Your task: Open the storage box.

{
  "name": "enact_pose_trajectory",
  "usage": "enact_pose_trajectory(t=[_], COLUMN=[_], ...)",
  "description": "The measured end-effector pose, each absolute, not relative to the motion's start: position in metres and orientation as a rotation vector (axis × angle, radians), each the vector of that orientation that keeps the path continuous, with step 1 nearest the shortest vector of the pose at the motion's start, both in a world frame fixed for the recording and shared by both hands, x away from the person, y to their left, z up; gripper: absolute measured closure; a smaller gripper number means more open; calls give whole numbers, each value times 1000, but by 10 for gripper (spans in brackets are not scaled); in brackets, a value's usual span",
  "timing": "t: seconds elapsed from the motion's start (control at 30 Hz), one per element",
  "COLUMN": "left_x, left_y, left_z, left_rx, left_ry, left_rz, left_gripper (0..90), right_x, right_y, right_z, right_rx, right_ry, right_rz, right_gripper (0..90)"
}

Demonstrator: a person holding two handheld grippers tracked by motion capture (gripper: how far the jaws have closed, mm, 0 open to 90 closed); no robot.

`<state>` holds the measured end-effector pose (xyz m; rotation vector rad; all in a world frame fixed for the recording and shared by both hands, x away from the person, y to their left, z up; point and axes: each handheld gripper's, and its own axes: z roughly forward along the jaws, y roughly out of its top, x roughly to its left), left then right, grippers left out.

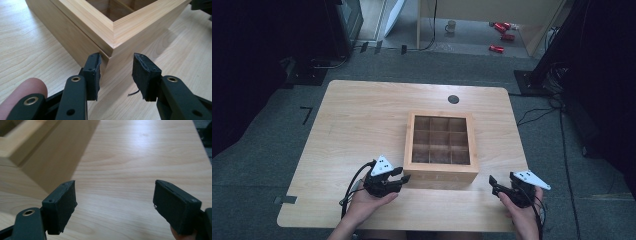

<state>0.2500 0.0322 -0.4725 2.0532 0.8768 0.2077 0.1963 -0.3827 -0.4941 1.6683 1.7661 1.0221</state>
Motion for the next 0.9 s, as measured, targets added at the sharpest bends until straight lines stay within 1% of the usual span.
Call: enact_pose_trajectory(t=[0.1, 0.2, 0.5, 0.8, 0.9], left_x=[254, 255, 258, 258, 258], left_y=[33, 32, 31, 35, 35], left_z=[-474, -476, -479, -472, -471], left_rx=[2051, 2055, 2058, 2023, 2022], left_ry=[906, 918, 945, 934, 934], left_rz=[204, 200, 164, 154, 158], left_gripper=[646, 661, 647, 652, 667], right_x=[198, 199, 201, 201, 202], right_y=[-367, -358, -340, -327, -323], right_z=[-488, -485, -481, -482, -484], right_rx=[1629, 1610, 1554, 1515, 1513], right_ry=[1804, 1826, 1873, 1916, 1927], right_rz=[1057, 1088, 1133, 1145, 1145], right_gripper=[188, 188, 187, 187, 187])
